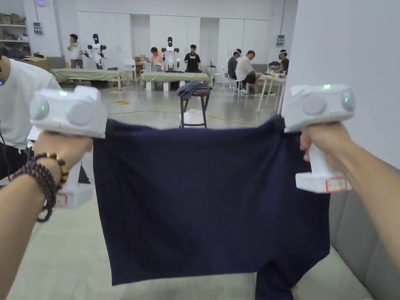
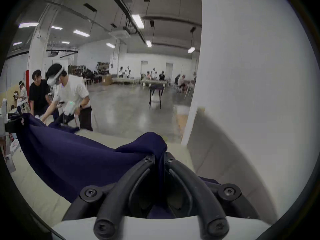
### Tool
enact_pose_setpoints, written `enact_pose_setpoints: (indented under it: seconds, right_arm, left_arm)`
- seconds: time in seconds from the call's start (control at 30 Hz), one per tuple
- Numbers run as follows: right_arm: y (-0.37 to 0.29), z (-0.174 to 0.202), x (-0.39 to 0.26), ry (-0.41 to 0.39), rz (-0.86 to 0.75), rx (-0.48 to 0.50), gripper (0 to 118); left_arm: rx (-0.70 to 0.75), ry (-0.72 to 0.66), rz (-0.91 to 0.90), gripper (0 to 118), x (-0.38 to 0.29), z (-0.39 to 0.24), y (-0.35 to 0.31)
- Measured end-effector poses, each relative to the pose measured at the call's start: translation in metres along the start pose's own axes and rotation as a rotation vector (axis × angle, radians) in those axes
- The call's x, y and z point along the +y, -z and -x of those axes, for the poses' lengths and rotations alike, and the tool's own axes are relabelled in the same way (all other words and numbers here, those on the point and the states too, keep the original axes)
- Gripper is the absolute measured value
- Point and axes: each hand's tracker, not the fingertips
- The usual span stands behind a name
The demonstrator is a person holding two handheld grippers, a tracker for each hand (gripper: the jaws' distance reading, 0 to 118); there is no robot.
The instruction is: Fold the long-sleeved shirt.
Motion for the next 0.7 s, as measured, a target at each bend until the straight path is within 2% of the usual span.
enact_pose_setpoints:
  seconds: [0.07, 0.1, 0.2, 0.23, 0.37, 0.4, 0.5, 0.6, 0.7]
  right_arm:
    - [0.012, 0.004, -0.032, 0.008, 0.050, 0.009, 5]
    - [0.014, 0.004, -0.042, 0.015, 0.051, 0.031, 5]
    - [-0.002, 0.007, -0.064, 0.009, 0.051, 0.041, 5]
    - [-0.014, 0.007, -0.070, -0.002, 0.041, 0.045, 5]
    - [-0.084, 0.008, -0.105, -0.047, -0.029, 0.113, 5]
    - [-0.104, 0.009, -0.119, -0.051, -0.037, 0.127, 5]
    - [-0.161, 0.011, -0.177, -0.084, -0.029, 0.167, 5]
    - [-0.205, 0.017, -0.244, -0.153, 0.038, 0.207, 5]
    - [-0.233, 0.026, -0.324, -0.214, 0.200, 0.259, 6]
  left_arm:
    - [-0.012, -0.019, 0.066, 11, -0.033, 0.006, 0.015]
    - [-0.026, -0.036, 0.077, 11, -0.052, -0.027, -0.044]
    - [-0.024, -0.044, 0.080, 11, -0.081, -0.032, -0.082]
    - [-0.026, -0.048, 0.085, 11, -0.082, -0.023, -0.076]
    - [-0.027, -0.104, 0.083, 11, -0.115, -0.010, -0.136]
    - [-0.026, -0.164, 0.083, 11, -0.127, -0.006, -0.153]
    - [-0.080, -0.215, 0.112, 11, -0.181, 0.008, -0.210]
    - [-0.074, -0.150, 0.189, 11, -0.247, 0.015, -0.261]
    - [-0.058, -0.037, 0.356, 11, -0.331, 0.010, -0.294]
